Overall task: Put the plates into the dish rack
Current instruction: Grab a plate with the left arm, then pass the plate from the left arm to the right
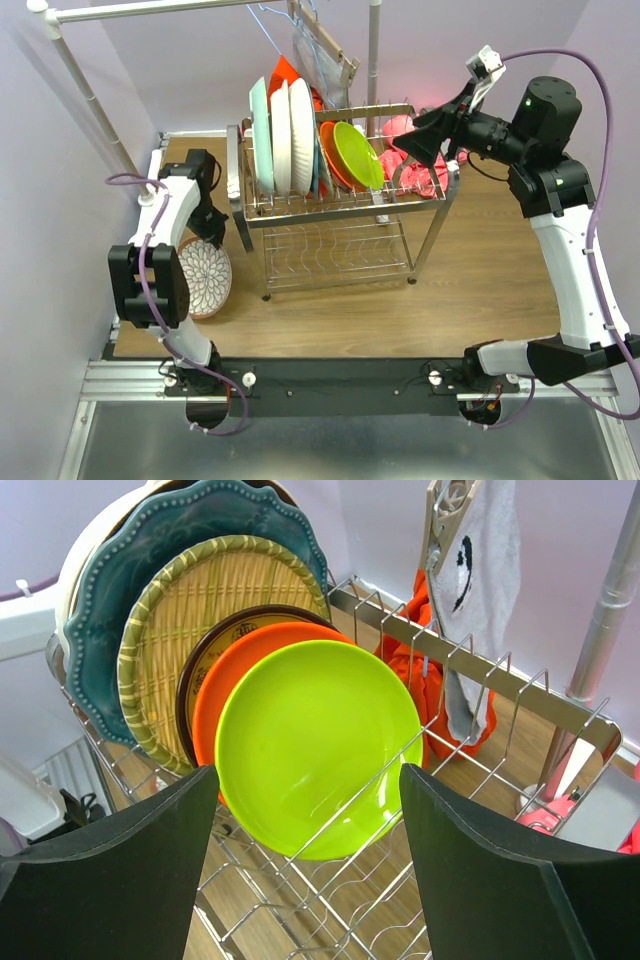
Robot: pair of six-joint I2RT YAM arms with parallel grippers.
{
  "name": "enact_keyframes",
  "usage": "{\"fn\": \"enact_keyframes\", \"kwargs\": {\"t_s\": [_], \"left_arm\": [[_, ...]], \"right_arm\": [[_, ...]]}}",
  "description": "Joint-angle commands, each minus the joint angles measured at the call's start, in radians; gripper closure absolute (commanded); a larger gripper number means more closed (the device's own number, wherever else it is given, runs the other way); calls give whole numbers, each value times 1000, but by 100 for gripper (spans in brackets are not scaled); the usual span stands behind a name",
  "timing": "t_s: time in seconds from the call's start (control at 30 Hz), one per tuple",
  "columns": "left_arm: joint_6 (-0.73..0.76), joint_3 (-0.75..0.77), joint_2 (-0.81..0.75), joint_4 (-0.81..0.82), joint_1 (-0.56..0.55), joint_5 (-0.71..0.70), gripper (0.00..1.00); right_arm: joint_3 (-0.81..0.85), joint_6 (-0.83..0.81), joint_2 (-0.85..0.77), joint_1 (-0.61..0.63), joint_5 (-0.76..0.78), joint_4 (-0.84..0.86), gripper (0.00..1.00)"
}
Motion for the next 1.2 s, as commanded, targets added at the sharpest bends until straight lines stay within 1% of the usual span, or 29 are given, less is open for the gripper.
{"fn": "enact_keyframes", "kwargs": {"t_s": [0.0, 0.27, 0.5, 0.63, 0.73, 0.8, 0.87, 0.97, 1.17], "left_arm": [[21, 88, -65, 63, 48, -22, 100], [40, 162, -197, 63, 108, -32, 100], [40, 196, -312, 66, 112, -15, 100], [73, 254, -372, 76, 111, 1, 100], [141, 291, -439, 129, 112, -9, 100], [205, 305, -477, 197, 111, -6, 100], [237, 316, -531, 268, 111, 16, 100], [300, 317, -577, 350, 111, 100, 100], [446, 388, -606, 424, 111, 243, 100]], "right_arm": [[25, 10, -2, -5, 4, 24, 18], [55, 10, 21, -5, -16, 23, 18], [71, 4, 31, -5, -36, 23, 18], [81, 1, 38, -6, -44, 23, 18], [92, 4, 45, -6, -47, 24, 18], [101, 5, 48, -5, -53, 24, 18], [112, 4, 53, -5, -56, 24, 18], [132, 5, 61, -5, -64, 26, 18], [160, 10, 74, -5, -61, 29, 18]]}}
